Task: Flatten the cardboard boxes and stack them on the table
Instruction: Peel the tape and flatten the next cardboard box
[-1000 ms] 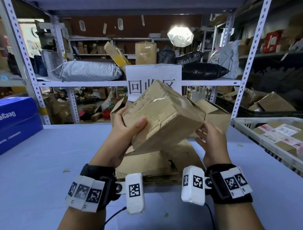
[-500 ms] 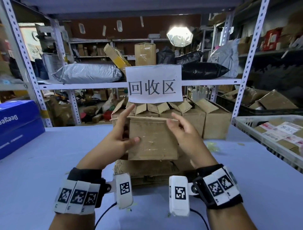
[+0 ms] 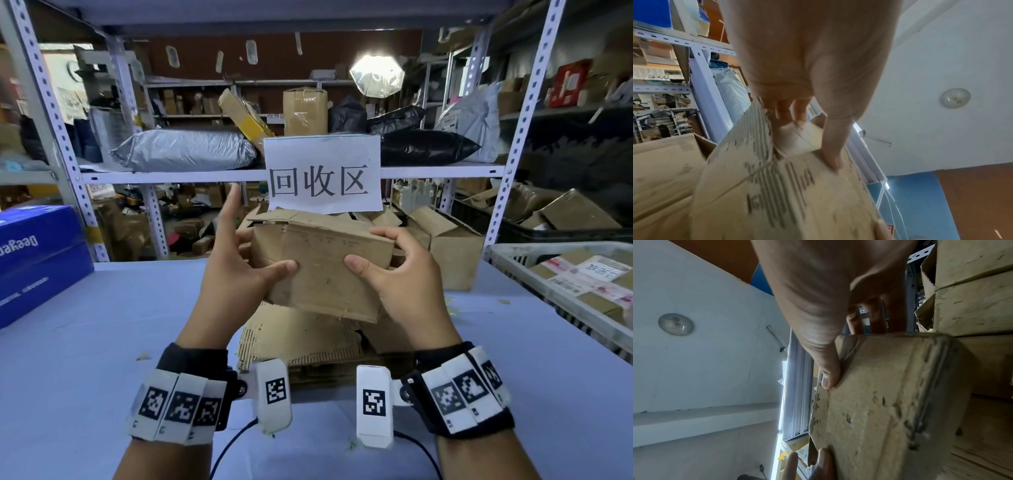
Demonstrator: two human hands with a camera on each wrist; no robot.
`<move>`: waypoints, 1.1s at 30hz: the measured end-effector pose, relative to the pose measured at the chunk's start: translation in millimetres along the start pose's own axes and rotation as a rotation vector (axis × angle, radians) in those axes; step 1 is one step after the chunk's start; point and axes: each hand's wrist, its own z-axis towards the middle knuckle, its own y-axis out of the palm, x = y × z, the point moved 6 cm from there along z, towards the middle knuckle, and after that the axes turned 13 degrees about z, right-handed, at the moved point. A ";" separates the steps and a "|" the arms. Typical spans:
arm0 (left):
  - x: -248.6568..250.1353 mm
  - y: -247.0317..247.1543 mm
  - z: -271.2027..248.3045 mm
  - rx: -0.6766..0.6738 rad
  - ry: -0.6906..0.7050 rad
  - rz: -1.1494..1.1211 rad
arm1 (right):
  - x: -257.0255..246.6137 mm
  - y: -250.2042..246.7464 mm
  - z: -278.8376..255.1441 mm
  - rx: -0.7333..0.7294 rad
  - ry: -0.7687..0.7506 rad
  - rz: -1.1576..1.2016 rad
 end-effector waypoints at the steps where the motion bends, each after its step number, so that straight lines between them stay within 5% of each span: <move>1: -1.9 0.6 -0.7 0.040 -0.021 -0.028 | 0.8 -1.0 0.2 0.008 -0.003 -0.009; 8: -21.8 17.9 -6.4 0.011 -0.346 -0.227 | 14.5 -8.6 2.4 0.049 -0.003 -0.028; 15: -26.0 22.7 -10.1 0.025 -0.469 -0.307 | 23.4 -13.7 5.7 0.115 0.035 0.089; 22: -23.2 26.3 -12.4 -0.082 -0.444 -0.362 | 20.6 -2.4 2.2 0.006 0.065 0.077; 26: -17.9 38.0 -14.7 -0.116 -0.438 -0.400 | 20.9 10.6 -4.4 -0.080 0.113 -0.149; 33: -3.8 49.6 -17.2 -0.184 -0.338 -0.385 | 18.2 15.6 -9.7 0.002 0.048 -0.473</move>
